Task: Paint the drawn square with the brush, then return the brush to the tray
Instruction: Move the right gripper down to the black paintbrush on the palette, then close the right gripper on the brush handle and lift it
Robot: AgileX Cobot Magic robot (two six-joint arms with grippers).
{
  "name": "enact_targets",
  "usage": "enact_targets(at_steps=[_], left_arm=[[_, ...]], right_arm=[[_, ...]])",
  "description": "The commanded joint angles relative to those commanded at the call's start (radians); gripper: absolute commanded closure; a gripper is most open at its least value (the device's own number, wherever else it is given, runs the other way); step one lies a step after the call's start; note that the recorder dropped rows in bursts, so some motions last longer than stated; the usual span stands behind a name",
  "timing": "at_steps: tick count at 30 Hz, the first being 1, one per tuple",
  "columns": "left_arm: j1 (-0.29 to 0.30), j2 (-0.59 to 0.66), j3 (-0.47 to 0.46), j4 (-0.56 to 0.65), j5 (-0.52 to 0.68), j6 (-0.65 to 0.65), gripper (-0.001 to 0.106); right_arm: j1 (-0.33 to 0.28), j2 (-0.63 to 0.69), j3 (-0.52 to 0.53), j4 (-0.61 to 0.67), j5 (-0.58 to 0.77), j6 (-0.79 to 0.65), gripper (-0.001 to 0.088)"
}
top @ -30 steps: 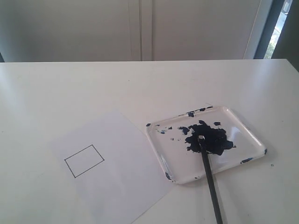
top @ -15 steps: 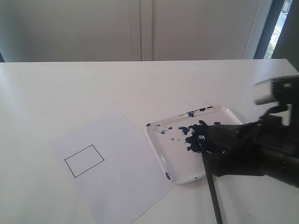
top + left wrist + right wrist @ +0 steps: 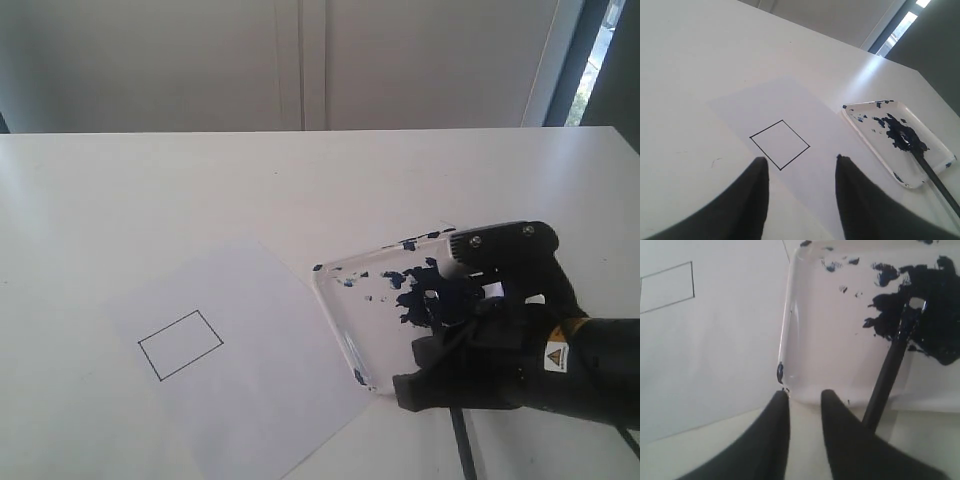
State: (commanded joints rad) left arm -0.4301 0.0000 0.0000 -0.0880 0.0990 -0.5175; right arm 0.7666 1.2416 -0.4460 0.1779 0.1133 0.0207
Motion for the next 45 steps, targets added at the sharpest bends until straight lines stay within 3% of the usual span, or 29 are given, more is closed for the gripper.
enact_targets(at_steps=[2,3,9,19,24,39,45], left_arm=[[0.0,0.0,0.0,0.0,0.0,0.0,0.057],[0.0,0.0,0.0,0.0,0.0,0.0,0.057],[0.0,0.0,0.0,0.0,0.0,0.0,0.057],[0.0,0.0,0.0,0.0,0.0,0.0,0.057],[0.0,0.0,0.0,0.0,0.0,0.0,0.057],[0.0,0.0,0.0,0.0,0.0,0.0,0.057],[0.0,0.0,0.0,0.0,0.0,0.0,0.057]], right_arm=[[0.0,0.0,0.0,-0.008,0.028,0.0,0.0232],[0.0,0.0,0.0,-0.014,0.044,0.0,0.019],[0.0,0.022,0.0,-0.038,0.138,0.022,0.0216],[0.0,0.131,0.0,-0.045,0.166,0.024,0.0239],[0.0,0.168,0.0,-0.073,0.191,0.024,0.0335],[0.0,0.17,0.0,-0.084,0.195,0.028,0.086],[0.0,0.136,-0.019,-0.088,0.201,0.034,0.0868]])
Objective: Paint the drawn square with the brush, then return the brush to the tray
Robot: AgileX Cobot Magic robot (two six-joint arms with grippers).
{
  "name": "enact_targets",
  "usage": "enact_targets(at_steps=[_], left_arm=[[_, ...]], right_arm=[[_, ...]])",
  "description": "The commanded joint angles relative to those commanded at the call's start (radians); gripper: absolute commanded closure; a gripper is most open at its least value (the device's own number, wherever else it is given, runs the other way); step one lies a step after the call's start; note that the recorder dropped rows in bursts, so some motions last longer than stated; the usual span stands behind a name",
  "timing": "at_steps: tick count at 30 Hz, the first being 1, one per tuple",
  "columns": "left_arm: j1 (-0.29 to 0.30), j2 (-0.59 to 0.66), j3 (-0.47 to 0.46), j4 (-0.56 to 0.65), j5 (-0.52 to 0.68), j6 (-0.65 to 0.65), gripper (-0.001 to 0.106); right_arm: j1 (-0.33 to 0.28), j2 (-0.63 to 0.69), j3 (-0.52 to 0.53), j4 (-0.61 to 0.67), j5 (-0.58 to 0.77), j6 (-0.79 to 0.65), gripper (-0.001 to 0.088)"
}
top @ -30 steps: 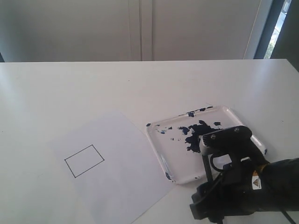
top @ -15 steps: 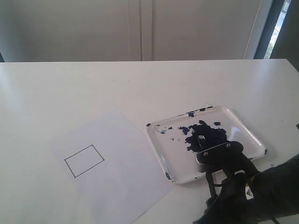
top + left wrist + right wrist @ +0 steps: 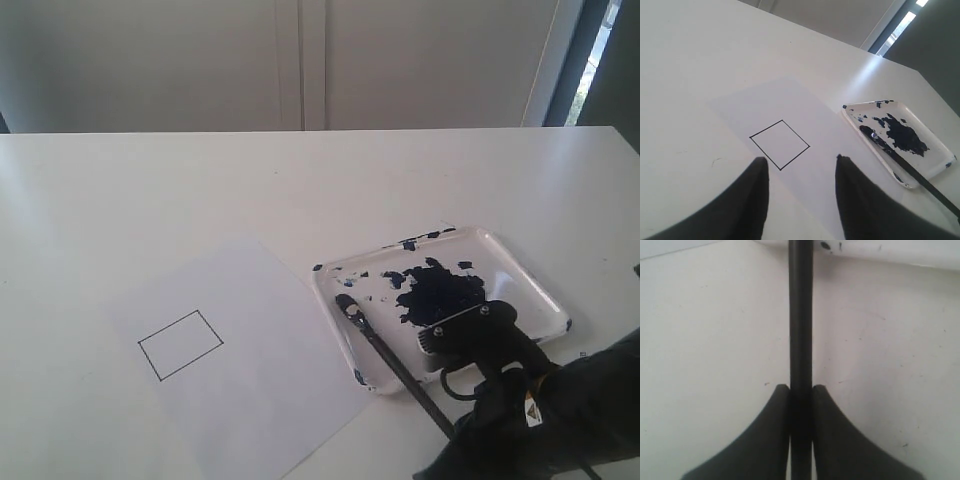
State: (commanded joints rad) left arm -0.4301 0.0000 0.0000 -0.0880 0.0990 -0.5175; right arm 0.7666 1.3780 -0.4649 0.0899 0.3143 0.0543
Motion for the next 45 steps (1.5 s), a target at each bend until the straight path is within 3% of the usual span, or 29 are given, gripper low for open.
enact_targets(at_steps=[5,13,20,29,35,45], left_arm=[[0.0,0.0,0.0,0.0,0.0,0.0,0.057],[0.0,0.0,0.0,0.0,0.0,0.0,0.057],[0.0,0.0,0.0,0.0,0.0,0.0,0.057],[0.0,0.0,0.0,0.0,0.0,0.0,0.057],[0.0,0.0,0.0,0.0,0.0,0.0,0.057],[0.0,0.0,0.0,0.0,0.0,0.0,0.057]], right_arm=[[0.0,-0.075,-0.059,-0.072,0.105,0.011,0.0868],[0.0,-0.192,-0.208,-0.479,0.566,0.336,0.0868],[0.0,-0.239,-0.305,-0.585,0.89,0.305,0.0868],[0.0,-0.222,-0.314,-0.536,0.907,0.17,0.0868],[0.0,-0.097,-0.314,-0.543,0.907,0.152,0.0868],[0.0,0.064,-0.314,-0.766,0.907,0.219,0.0868]])
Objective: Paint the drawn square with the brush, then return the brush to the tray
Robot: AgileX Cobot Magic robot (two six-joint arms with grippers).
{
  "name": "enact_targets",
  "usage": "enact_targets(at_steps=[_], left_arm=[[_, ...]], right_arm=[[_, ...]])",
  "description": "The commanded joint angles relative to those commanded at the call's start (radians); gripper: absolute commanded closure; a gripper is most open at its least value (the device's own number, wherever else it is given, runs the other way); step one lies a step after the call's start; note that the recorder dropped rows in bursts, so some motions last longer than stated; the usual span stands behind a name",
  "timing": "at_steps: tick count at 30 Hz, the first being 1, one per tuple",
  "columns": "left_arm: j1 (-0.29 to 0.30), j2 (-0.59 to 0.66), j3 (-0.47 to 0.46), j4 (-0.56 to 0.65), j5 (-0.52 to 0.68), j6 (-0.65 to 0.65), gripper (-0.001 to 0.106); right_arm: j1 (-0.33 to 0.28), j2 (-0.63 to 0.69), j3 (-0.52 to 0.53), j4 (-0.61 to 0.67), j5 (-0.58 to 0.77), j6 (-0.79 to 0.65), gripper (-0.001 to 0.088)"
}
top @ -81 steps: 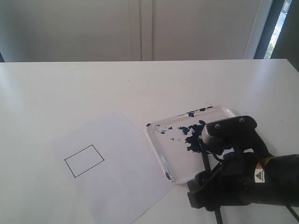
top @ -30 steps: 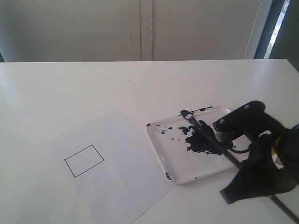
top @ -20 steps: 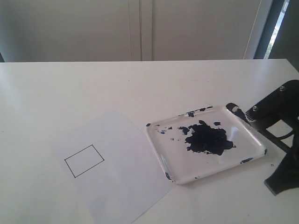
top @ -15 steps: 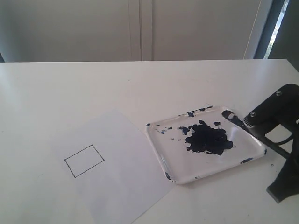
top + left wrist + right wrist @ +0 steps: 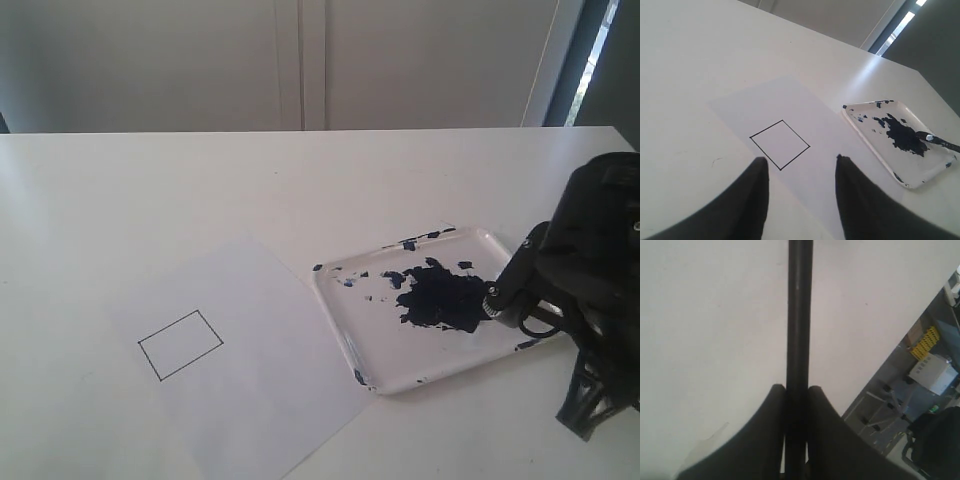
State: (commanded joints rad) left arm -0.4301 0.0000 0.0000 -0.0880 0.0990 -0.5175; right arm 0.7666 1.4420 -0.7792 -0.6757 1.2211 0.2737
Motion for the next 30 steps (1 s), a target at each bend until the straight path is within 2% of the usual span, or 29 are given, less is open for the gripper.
enact_targets(at_steps=[6,18,22,26,30], left_arm=[[0.0,0.0,0.0,0.0,0.0,0.0,0.057],[0.0,0.0,0.0,0.0,0.0,0.0,0.057],[0.0,0.0,0.0,0.0,0.0,0.0,0.057],[0.0,0.0,0.0,0.0,0.0,0.0,0.057],[0.0,0.0,0.0,0.0,0.0,0.0,0.057]], right_arm=[[0.0,0.021,0.0,0.016,0.0,0.002,0.0868],[0.0,0.025,0.0,0.143,0.0,-0.046,0.0868],[0.0,0.025,0.0,0.115,0.0,-0.039,0.0868],[0.0,0.025,0.0,0.002,0.0,0.047,0.0868],[0.0,0.025,-0.003,0.001,0.0,0.052,0.0868]])
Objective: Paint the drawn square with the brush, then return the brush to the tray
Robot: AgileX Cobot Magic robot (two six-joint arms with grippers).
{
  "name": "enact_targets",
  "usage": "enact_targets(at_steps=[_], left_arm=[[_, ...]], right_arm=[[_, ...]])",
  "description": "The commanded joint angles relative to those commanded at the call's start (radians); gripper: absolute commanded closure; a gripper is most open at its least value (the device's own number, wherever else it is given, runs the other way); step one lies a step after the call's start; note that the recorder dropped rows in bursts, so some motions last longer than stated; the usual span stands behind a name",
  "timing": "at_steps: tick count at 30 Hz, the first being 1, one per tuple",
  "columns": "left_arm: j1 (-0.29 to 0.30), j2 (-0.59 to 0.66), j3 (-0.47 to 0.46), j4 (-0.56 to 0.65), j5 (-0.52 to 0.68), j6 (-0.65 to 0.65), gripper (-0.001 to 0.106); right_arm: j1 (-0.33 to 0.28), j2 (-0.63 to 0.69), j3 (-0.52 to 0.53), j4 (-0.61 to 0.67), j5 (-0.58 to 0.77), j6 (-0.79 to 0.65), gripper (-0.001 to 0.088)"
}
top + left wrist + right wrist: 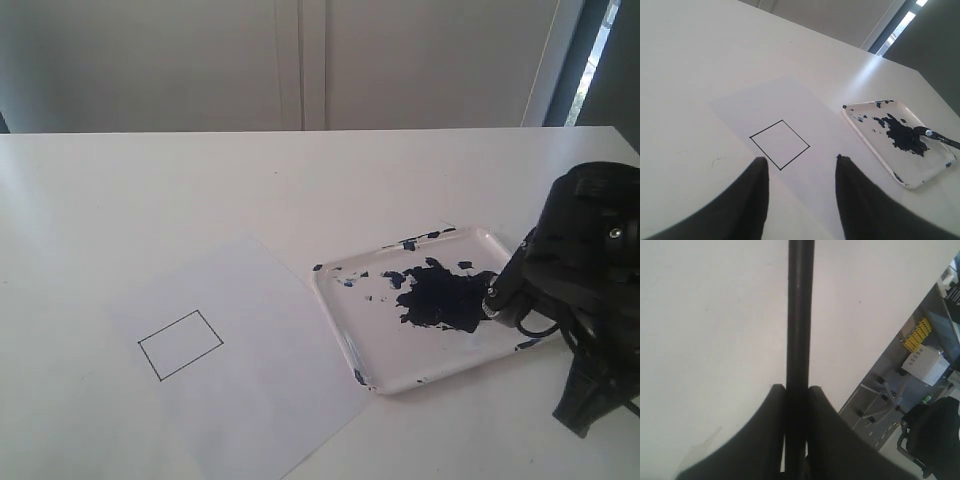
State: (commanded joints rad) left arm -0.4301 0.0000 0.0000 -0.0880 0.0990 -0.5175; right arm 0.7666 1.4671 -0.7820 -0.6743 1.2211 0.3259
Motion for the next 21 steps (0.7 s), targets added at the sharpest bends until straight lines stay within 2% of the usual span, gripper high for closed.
enact_targets(at_steps=[6,14,21], left_arm=[[0.0,0.0,0.0,0.0,0.0,0.0,0.057],[0.0,0.0,0.0,0.0,0.0,0.0,0.057],[0.0,0.0,0.0,0.0,0.0,0.0,0.057]], right_arm=[[0.022,-0.013,-0.034,0.083,0.0,-0.004,0.0868],[0.155,-0.058,-0.132,0.101,0.0,-0.009,0.0868],[0.261,-0.058,-0.174,0.134,0.0,-0.009,0.0868]])
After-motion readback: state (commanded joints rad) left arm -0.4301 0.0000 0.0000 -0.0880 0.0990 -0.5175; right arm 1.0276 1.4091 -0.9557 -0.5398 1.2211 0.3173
